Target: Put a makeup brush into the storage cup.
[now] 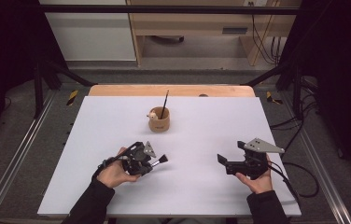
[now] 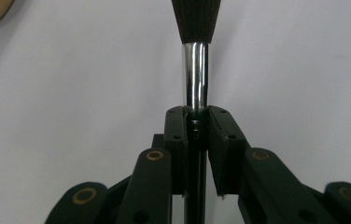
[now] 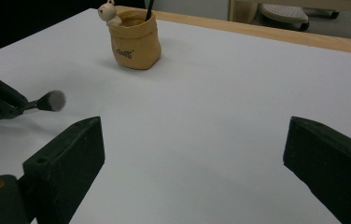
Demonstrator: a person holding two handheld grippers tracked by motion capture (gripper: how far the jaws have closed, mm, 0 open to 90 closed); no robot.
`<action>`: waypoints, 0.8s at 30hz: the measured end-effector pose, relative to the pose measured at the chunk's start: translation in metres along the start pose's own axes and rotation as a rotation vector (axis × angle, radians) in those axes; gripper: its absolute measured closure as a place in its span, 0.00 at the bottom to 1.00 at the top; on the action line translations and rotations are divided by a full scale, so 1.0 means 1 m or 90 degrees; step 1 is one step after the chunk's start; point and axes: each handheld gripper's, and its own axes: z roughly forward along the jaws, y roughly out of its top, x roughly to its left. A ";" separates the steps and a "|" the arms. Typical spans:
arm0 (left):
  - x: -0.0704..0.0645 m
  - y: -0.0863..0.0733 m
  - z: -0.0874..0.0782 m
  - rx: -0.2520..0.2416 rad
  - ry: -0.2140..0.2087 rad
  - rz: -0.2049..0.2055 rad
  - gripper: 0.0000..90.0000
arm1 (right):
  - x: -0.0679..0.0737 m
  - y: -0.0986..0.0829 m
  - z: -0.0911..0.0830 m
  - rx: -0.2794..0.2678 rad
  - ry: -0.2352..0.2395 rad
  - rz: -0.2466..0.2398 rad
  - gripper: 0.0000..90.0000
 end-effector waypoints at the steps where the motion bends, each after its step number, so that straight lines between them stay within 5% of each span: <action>1: 0.000 0.000 0.000 -0.002 0.002 0.000 0.87 | 0.000 0.000 0.000 0.000 0.000 -0.001 0.07; 12: -0.001 0.000 -0.012 -0.025 0.012 -0.007 0.87 | 0.000 0.000 -0.001 -0.001 0.001 0.001 0.07; 24: -0.004 0.000 -0.027 -0.094 0.035 -0.032 0.87 | -0.001 0.001 -0.001 -0.004 0.001 0.001 0.07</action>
